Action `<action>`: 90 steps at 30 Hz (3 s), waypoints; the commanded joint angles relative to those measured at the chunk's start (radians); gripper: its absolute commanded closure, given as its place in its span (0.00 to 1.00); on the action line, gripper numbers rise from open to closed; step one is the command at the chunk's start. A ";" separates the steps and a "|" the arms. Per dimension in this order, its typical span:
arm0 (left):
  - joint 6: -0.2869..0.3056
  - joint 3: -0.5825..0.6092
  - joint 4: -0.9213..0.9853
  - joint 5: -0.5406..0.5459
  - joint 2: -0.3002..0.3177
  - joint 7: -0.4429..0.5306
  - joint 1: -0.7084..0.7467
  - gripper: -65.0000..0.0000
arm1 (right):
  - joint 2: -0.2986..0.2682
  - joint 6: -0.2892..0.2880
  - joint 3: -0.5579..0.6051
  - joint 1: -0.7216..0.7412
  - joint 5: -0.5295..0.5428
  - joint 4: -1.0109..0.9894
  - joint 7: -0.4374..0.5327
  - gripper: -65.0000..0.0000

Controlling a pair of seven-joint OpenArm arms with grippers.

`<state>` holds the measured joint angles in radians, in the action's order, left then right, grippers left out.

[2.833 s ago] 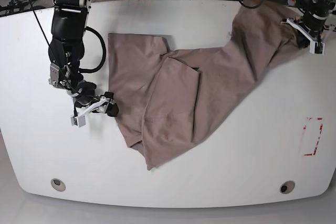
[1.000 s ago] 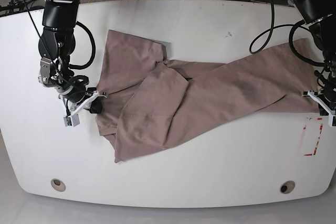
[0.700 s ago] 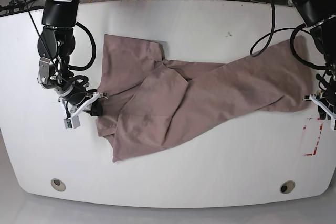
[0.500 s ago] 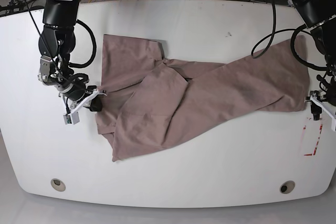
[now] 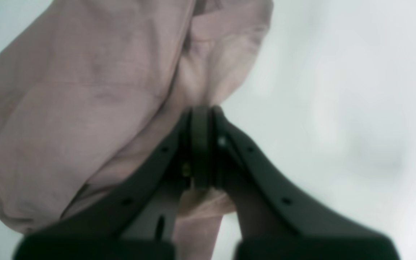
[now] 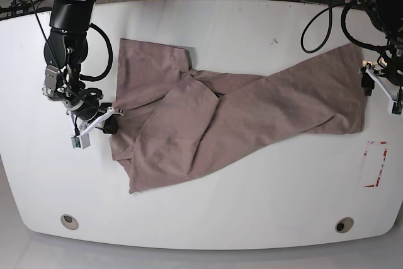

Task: Fold the T-shirt properly
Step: 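Release and regrasp the shirt edge with the left gripper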

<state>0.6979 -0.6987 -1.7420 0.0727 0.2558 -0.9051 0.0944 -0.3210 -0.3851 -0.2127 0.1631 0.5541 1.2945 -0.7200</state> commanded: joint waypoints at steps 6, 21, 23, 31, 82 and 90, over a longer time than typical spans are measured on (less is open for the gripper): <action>0.000 0.000 -0.100 0.014 -0.028 0.016 0.146 0.18 | -0.010 -0.005 -0.003 0.006 0.016 0.018 0.018 1.00; 0.000 0.078 -0.072 0.012 -0.034 0.068 0.318 0.18 | -0.008 -0.013 -0.009 -0.024 0.017 0.021 0.020 1.00; 0.000 0.083 -0.046 0.009 -0.034 0.070 0.314 0.18 | -0.008 -0.015 -0.009 -0.027 0.017 0.021 0.020 1.00; 0.000 0.084 0.032 0.009 -0.034 0.070 0.290 0.18 | -0.008 -0.015 -0.009 -0.044 0.022 0.026 0.020 1.00; 0.000 0.043 -0.144 0.005 -0.077 0.083 0.238 0.99 | -0.010 -0.008 -0.011 -0.084 0.019 0.096 0.018 1.00; 0.000 0.057 -0.129 -0.009 -0.077 0.083 0.276 0.99 | -0.010 -0.008 -0.011 -0.086 0.024 0.095 0.018 0.85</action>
<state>0.7002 -0.6430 -1.8660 0.0708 0.1677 -0.8368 0.3641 -0.3134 -0.3897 -0.2165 0.0566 0.5583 1.3724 -0.7185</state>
